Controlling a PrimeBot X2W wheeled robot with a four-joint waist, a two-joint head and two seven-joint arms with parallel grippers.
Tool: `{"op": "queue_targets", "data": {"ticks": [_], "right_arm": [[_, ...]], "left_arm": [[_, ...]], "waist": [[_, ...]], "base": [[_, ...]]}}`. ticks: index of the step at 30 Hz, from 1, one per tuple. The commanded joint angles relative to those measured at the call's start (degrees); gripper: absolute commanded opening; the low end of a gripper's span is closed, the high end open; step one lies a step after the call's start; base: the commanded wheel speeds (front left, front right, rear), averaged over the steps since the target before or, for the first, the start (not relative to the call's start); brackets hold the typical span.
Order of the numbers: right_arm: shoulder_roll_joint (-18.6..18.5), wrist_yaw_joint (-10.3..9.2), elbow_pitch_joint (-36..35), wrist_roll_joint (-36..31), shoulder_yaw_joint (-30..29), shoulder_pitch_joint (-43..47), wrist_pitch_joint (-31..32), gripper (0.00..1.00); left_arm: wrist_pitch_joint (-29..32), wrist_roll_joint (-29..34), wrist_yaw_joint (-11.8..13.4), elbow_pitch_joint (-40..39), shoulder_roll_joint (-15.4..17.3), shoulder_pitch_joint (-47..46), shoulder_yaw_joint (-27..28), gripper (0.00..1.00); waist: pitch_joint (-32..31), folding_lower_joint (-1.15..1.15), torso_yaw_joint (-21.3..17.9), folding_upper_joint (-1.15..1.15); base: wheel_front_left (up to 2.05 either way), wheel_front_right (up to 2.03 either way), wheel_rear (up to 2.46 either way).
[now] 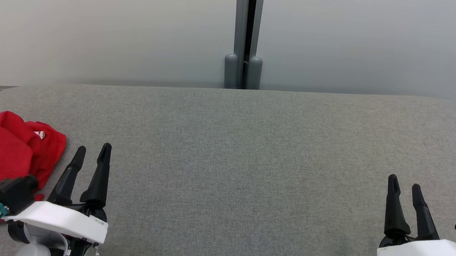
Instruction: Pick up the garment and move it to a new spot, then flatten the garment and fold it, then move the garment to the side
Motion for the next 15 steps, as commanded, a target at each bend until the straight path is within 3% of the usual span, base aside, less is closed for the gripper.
{"op": "queue_targets", "data": {"ticks": [1,15], "right_arm": [[-0.34,0.02,-0.78,-2.13,0.22,-0.13,-0.73,1.00],[-0.39,0.02,-0.73,-10.61,0.75,1.04,-1.25,1.00]], "left_arm": [[-0.60,2.12,-0.06,-0.28,0.64,-0.85,-0.29,1.00],[-2.68,11.64,-0.07,2.09,1.29,-0.35,-0.80,1.00]], "waist": [[-0.05,0.00,0.03,0.00],[-0.32,0.00,0.05,0.00]], "base": [[0.00,0.00,0.00],[0.00,0.00,0.00]]}}
